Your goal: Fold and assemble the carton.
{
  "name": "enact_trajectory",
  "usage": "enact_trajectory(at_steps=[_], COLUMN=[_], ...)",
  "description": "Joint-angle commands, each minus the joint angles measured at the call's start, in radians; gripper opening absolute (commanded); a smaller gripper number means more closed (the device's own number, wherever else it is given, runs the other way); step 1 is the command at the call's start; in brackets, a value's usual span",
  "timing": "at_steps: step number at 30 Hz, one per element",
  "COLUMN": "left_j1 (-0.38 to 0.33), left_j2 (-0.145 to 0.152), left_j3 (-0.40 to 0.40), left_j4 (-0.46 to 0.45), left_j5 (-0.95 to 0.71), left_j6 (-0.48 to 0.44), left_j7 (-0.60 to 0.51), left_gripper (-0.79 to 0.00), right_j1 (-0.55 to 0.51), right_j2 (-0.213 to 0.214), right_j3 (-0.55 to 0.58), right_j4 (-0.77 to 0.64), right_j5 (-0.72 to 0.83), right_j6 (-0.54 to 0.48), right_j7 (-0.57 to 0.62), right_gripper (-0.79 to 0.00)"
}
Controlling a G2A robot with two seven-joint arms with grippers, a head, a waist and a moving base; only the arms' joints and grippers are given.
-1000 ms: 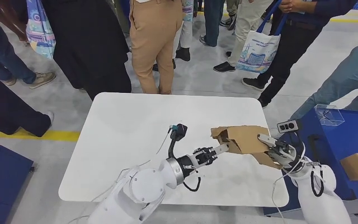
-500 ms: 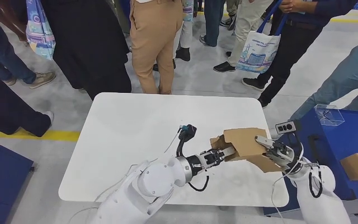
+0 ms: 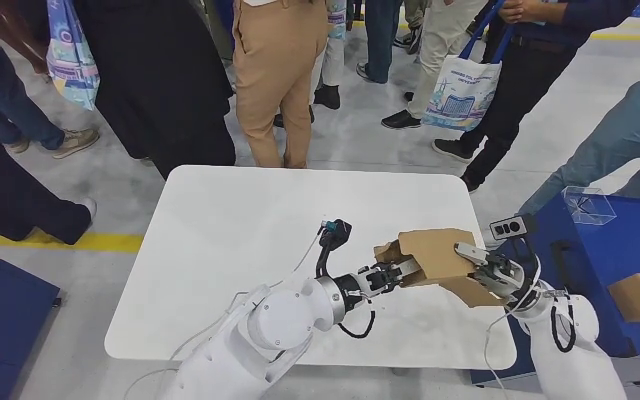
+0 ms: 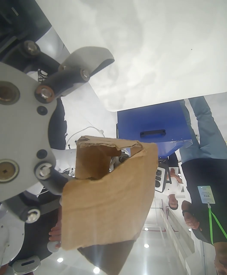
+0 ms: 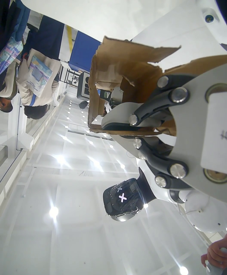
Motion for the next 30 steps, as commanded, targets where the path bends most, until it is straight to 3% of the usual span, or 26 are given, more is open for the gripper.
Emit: enact_trajectory(at_steps=[1,12,15,21,26,30], left_j1=[0.000,0.000,0.010,0.091,0.148,0.148], left_j2=[0.000,0.000,0.000,0.029,0.048,0.053], left_j3=[0.000,0.000,-0.007,-0.119,-0.197,-0.215], left_j4=[0.000,0.000,-0.010,-0.107,-0.169,-0.161], left_j5=[0.000,0.000,-0.005,0.048,0.068,0.079], left_j6=[0.000,0.000,-0.018,-0.036,-0.025,0.012], left_j7=[0.000,0.000,0.009,0.001,-0.036,-0.068], left_gripper=[0.000,0.000,0.000,0.000,0.000,0.000], right_j1=[0.000,0.000,-0.006,0.030,0.049,0.053], right_j2=[0.000,0.000,-0.004,-0.008,-0.009,-0.008], right_j3=[0.000,0.000,-0.026,-0.066,-0.083,-0.087], right_j4=[0.000,0.000,-0.003,0.041,0.082,0.096], right_j5=[0.000,0.000,0.076,0.172,0.165,0.174], right_j6=[0.000,0.000,0.137,0.340,0.372,0.398], right_j7=[0.000,0.000,-0.063,-0.124,-0.106,-0.074], right_gripper=[-0.785,-0.785,-0.785,-0.785,-0.785,-0.785])
